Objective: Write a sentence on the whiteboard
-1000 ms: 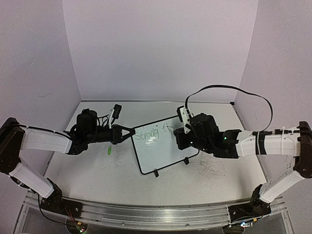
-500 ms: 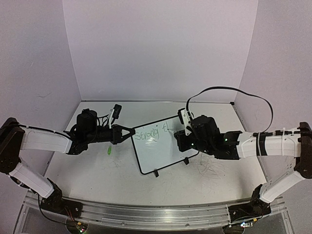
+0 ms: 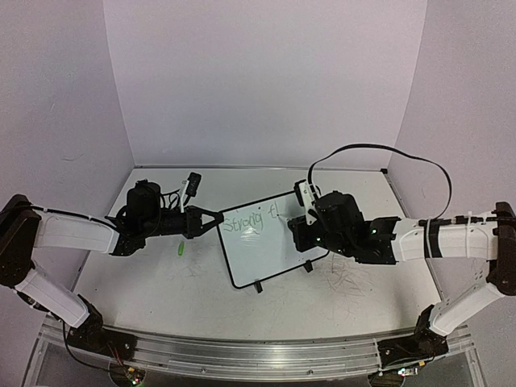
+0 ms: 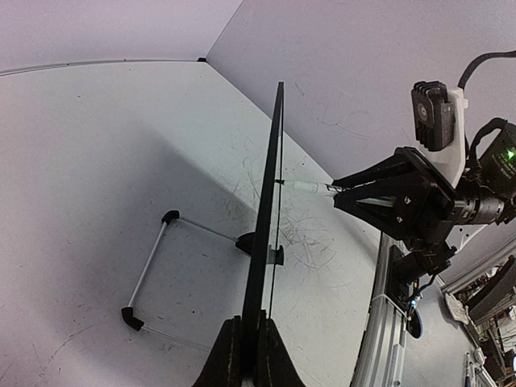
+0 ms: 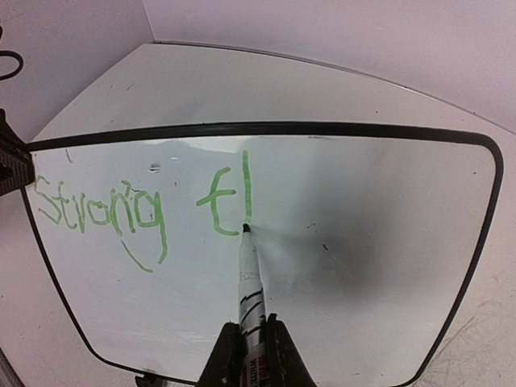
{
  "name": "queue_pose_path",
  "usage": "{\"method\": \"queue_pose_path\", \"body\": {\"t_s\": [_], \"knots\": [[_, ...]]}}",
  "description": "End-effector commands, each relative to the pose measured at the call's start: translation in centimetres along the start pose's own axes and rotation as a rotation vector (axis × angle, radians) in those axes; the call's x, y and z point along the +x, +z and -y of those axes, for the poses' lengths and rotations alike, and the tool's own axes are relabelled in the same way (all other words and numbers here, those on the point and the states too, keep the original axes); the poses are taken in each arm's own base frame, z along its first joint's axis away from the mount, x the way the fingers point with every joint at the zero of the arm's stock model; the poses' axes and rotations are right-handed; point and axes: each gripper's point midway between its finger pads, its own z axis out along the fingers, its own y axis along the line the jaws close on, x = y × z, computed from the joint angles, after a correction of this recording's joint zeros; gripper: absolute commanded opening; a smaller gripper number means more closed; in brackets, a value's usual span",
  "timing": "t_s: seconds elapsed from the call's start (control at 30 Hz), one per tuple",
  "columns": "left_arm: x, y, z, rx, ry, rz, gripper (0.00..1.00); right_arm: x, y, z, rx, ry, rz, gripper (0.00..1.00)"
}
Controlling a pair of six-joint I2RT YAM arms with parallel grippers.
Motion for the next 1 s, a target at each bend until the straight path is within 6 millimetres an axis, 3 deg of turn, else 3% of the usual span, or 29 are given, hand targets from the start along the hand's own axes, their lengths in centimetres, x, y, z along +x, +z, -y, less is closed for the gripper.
{"method": "queue_pose_path", "body": {"t_s": [0.0,0.43,0.7,0.97], "knots": [[-0.5,0.3,-0.3,-0.016,0.019,-0.002,0.00,0.4,-0.3,0.0,-0.002,0.005,-0.014,0.00],[-0.6,0.4,-0.4,-0.017,0.019,-0.002,0.00,0.3,0.1,0.1,0.017,0.000,-0.008,0.00],[-0.7,0.4,-0.3,-0.013,0.018,-0.001,0.00,-1.9,0.3,0.0,0.034,0.005,0.064,0.00],[-0.6,0.2,-0.2,-0.014,0.017,0.000,0.00,-2.9,0.5,0.2,0.055,0.004,0.091,0.00]]}}
